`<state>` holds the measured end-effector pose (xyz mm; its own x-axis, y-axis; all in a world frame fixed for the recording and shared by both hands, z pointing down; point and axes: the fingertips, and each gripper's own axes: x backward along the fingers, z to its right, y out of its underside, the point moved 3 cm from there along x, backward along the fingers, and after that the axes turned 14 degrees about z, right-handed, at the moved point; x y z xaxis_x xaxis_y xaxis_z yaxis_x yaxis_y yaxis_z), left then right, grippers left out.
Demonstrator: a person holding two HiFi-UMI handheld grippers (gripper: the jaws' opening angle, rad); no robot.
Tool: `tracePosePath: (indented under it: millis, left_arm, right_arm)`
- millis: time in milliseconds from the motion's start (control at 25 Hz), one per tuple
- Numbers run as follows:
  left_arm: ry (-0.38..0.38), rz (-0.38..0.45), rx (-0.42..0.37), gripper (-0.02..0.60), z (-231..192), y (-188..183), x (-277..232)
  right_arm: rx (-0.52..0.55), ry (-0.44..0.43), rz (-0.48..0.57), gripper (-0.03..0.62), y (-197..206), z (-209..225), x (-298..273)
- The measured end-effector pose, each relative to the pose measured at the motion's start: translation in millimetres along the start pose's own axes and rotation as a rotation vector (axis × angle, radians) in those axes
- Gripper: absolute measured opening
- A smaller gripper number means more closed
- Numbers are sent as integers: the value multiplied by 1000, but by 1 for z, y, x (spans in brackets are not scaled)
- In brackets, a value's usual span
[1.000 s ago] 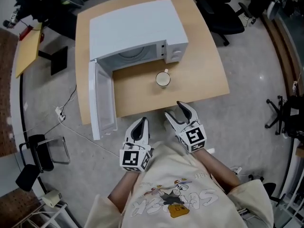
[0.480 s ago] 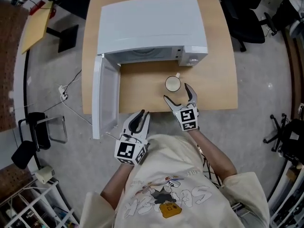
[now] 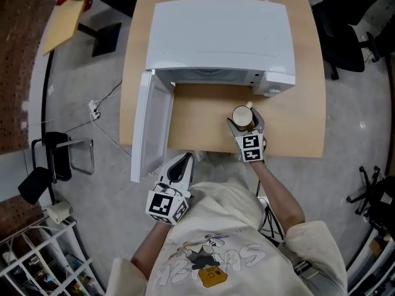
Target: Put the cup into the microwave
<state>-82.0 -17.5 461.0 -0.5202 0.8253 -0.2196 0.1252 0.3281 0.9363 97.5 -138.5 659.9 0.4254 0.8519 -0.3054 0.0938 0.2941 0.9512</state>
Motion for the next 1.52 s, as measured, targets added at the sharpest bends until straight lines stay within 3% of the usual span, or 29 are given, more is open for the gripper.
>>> tracePosePath:
  millis: [160,440,720,920,1160,1280,1440,1520]
  left_arm:
    - [-22,5,16,5,-12,-2,4]
    - [-28,42,47,2,-20,-10,3]
    - [-64,94,45,2,-33,-35,10]
    - [-102,108,50,2,-53,-43,24]
    - [-111,109,75,2,-65,-42,24]
    - [-96,106,86,2,-64,-40,21]
    - [-63,111,103,2,-60,-40,15]
    - [-60,108,115,2,-60,-39,10]
  right_arm:
    - [4,-39,5,403,-14,-11,-9]
    - [44,-128,100,403,-88,-41,-71]
    - [68,-97,107,403,-121,-30,-174]
    - [52,-56,115,403,-131,-25,-210]
    - [18,-33,140,408,-132,-22,-216]
    - [-5,-53,148,466,-135,-25,-208]
    - [-82,-21,174,482,-144,-21,-172]
    - [-147,-40,178,446,-147,-34,-134]
